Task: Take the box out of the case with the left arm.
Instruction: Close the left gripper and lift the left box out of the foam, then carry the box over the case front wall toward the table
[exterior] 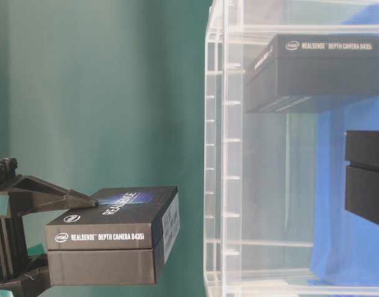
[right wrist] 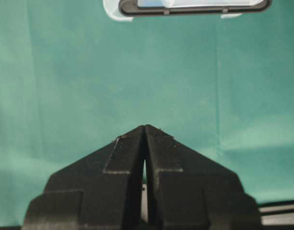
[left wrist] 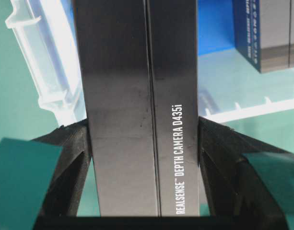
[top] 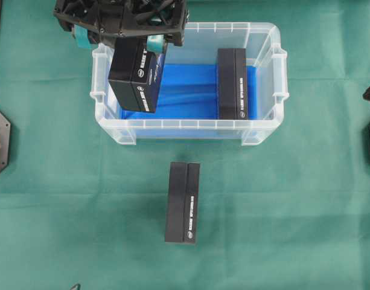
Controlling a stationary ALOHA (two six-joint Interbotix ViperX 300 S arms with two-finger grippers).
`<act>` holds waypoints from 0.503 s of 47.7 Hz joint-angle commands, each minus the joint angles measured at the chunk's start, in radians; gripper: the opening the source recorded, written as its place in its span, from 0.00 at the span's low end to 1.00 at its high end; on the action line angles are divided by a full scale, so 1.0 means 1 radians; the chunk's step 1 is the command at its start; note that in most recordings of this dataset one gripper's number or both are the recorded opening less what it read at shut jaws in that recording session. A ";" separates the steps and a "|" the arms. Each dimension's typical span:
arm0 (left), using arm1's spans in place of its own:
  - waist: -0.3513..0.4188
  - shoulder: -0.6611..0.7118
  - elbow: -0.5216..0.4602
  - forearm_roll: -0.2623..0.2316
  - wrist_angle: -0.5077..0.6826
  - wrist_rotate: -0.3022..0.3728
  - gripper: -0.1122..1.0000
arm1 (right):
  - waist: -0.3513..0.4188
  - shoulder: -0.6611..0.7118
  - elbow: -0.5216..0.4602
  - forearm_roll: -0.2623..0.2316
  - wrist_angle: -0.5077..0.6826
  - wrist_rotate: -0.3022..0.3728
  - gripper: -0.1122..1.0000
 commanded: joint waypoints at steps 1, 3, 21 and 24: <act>-0.002 -0.031 -0.028 0.003 -0.003 -0.002 0.65 | -0.002 0.002 -0.029 -0.002 -0.002 0.000 0.10; -0.002 -0.029 -0.028 0.005 -0.003 -0.002 0.65 | -0.002 0.002 -0.029 -0.002 -0.002 0.000 0.10; -0.038 -0.032 -0.023 0.005 -0.003 -0.012 0.65 | -0.002 0.002 -0.029 -0.002 -0.002 0.000 0.10; -0.058 -0.034 -0.023 0.003 -0.003 -0.028 0.65 | 0.000 0.002 -0.029 -0.003 -0.002 0.000 0.10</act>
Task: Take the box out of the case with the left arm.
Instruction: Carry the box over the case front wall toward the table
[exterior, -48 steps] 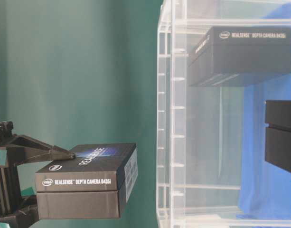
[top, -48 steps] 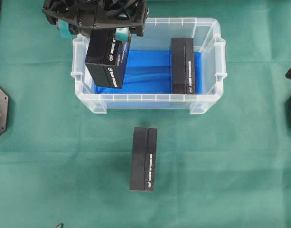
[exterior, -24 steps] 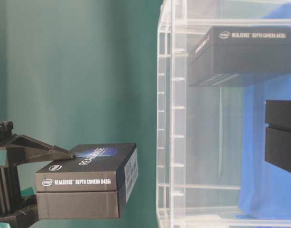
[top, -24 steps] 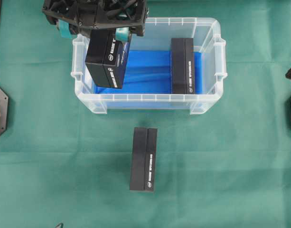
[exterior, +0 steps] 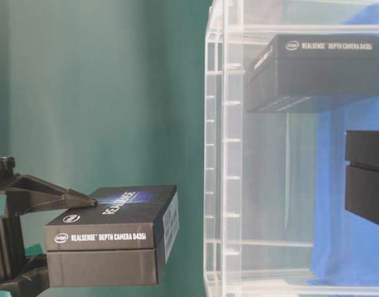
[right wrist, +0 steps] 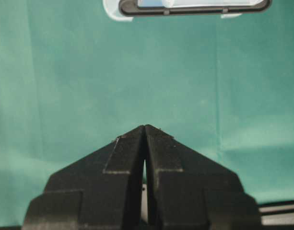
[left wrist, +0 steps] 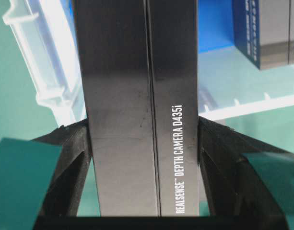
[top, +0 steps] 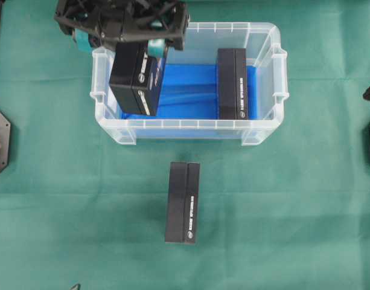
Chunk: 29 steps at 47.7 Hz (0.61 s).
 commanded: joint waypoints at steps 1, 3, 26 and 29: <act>-0.037 -0.035 -0.023 0.003 -0.003 -0.017 0.65 | -0.002 0.002 -0.029 0.000 -0.003 0.000 0.10; -0.054 -0.040 -0.023 0.002 -0.003 -0.035 0.65 | -0.002 0.002 -0.029 0.000 -0.003 0.000 0.10; -0.311 -0.054 -0.023 0.003 0.072 -0.322 0.65 | -0.002 0.003 -0.029 0.000 -0.008 0.000 0.10; -0.344 -0.054 -0.023 0.005 0.072 -0.365 0.65 | -0.002 0.005 -0.029 0.000 -0.006 0.000 0.10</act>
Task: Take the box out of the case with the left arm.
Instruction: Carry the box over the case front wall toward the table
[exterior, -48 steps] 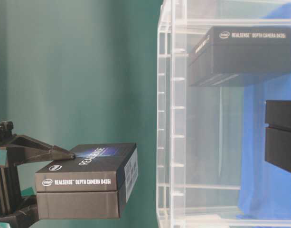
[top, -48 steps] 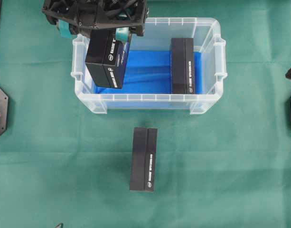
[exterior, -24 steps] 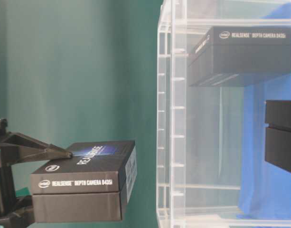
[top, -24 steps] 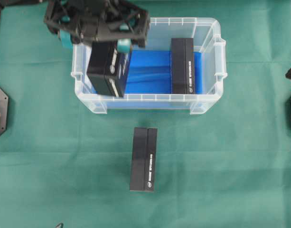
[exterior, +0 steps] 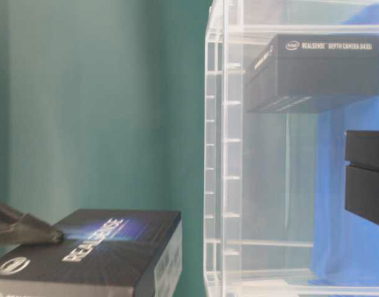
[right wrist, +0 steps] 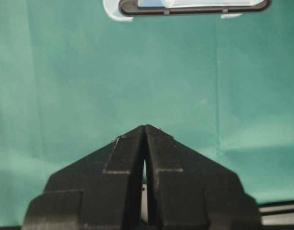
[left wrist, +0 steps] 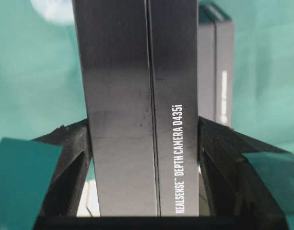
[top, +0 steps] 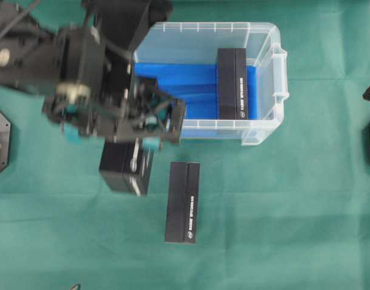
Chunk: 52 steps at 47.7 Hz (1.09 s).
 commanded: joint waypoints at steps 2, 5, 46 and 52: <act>-0.058 -0.044 -0.023 0.003 0.000 -0.061 0.65 | 0.000 0.003 -0.029 0.000 -0.005 0.000 0.10; -0.087 -0.041 -0.025 0.005 -0.002 -0.101 0.65 | -0.002 0.003 -0.029 0.000 -0.005 0.000 0.10; -0.178 -0.067 0.293 0.014 -0.247 -0.250 0.65 | 0.000 0.005 -0.028 0.005 -0.005 0.000 0.10; -0.193 -0.074 0.371 0.015 -0.285 -0.284 0.65 | -0.002 0.008 -0.028 0.003 -0.006 0.000 0.10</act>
